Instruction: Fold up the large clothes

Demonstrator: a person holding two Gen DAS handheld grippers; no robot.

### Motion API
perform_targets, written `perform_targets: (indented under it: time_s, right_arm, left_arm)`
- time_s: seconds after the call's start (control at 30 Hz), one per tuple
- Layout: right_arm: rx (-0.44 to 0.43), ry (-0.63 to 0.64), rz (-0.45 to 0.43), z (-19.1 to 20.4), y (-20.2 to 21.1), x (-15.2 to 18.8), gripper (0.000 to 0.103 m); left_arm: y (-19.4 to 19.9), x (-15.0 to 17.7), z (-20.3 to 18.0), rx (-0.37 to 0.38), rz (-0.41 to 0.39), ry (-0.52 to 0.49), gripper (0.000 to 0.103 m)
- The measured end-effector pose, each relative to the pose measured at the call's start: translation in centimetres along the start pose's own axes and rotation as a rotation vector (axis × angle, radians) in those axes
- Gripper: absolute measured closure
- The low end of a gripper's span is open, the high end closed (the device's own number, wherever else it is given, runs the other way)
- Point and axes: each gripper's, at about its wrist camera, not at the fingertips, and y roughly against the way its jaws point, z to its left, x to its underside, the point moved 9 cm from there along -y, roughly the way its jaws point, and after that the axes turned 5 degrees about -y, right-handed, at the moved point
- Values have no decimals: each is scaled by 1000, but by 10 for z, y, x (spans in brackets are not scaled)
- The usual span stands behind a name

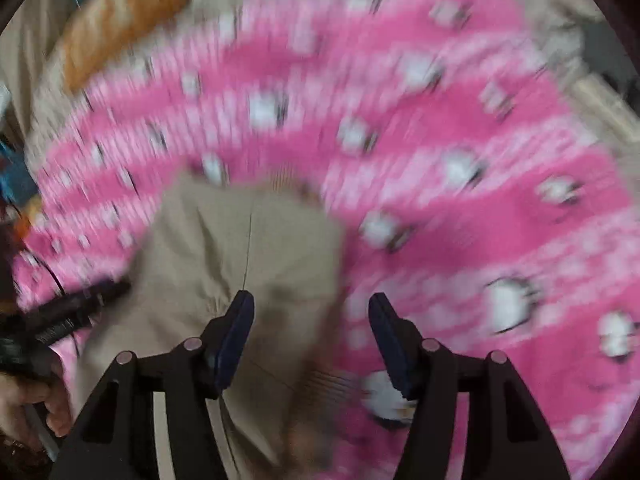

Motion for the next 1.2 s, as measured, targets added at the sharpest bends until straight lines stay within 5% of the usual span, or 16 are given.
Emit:
perform_targets:
  time_s: [0.03, 0.07, 0.27, 0.43, 0.63, 0.87, 1.1, 1.2]
  right_arm:
    - [-3, -35, -46, -12, 13, -7, 11]
    - [-15, -80, -73, -24, 21, -9, 5]
    - [-217, -172, 167, -24, -22, 32, 5]
    - [-315, -236, 244, 2, -61, 56, 5]
    - [-380, -213, 262, 24, -88, 53, 1]
    - [-254, -73, 220, 32, -99, 49, 45]
    - [-334, -82, 220, 35, -95, 55, 35]
    - [-328, -66, 227, 36, -98, 56, 35]
  left_arm:
    - [1, 5, 3, 18, -8, 8, 62]
    - [2, 11, 2, 36, -12, 12, 61]
    - [-15, 31, -2, 219, -42, 143, 58]
    - [-15, 19, -21, 329, -34, 102, 56]
    - [-36, 19, -18, 321, -1, 117, 51]
    - [-35, 22, -23, 222, -18, 18, 51]
    - [-33, 21, -27, 237, -10, -5, 52]
    - [-33, 22, -33, 187, -19, -57, 52]
